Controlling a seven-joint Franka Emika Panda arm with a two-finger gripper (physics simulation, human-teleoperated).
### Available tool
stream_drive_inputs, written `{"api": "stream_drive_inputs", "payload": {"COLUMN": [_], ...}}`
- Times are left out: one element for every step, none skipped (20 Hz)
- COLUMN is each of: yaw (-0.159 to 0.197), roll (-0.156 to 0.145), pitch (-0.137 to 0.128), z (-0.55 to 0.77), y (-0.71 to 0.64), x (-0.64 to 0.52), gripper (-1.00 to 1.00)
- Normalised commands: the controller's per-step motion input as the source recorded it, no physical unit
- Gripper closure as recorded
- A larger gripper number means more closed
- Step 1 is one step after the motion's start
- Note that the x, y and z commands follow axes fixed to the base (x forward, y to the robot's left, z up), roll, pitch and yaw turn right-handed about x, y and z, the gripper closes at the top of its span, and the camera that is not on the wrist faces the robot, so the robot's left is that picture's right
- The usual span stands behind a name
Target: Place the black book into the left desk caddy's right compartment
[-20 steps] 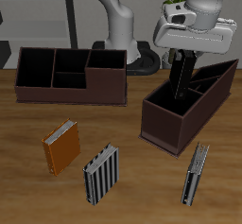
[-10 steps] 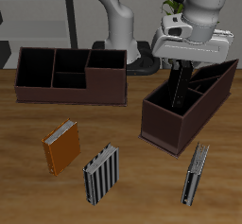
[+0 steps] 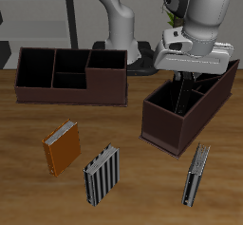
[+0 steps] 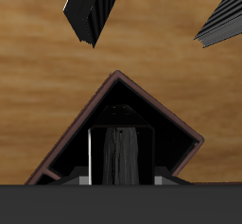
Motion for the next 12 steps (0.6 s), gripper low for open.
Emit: {"api": "stream_drive_inputs", "payload": {"yaw": [-0.033, -0.001, 0.007, -0.041, -0.044, 0.0, -0.077, -0.012, -0.001, -0.056, 0.004, -0.006], "roll": [0.003, -0.011, 0.01, 0.001, -0.012, 0.0, -0.022, 0.02, 0.003, -0.001, -0.003, -0.004], "pitch": [0.034, 0.008, 0.002, 0.052, 0.02, 0.0, 0.058, 0.009, 0.019, 0.033, 0.014, 0.027], "z": [-0.28, -0.17, -0.09, -0.31, -0.22, 0.0, -0.47, -0.16, -0.15, -0.29, -0.11, -0.26], "y": [-0.11, -0.06, -0.02, -0.17, -0.12, 0.0, -0.26, 0.02, -0.02, -0.05, 0.02, -0.07], "x": [0.06, 0.02, -0.02, 0.08, 0.07, 0.0, 0.19, -0.01, 0.03, 0.05, 0.0, 0.05], "gripper": [1.0, 1.0, 1.0, 1.0, 1.0, 1.0, 1.0, 1.0, 1.0, 1.0, 1.0, 1.0]}}
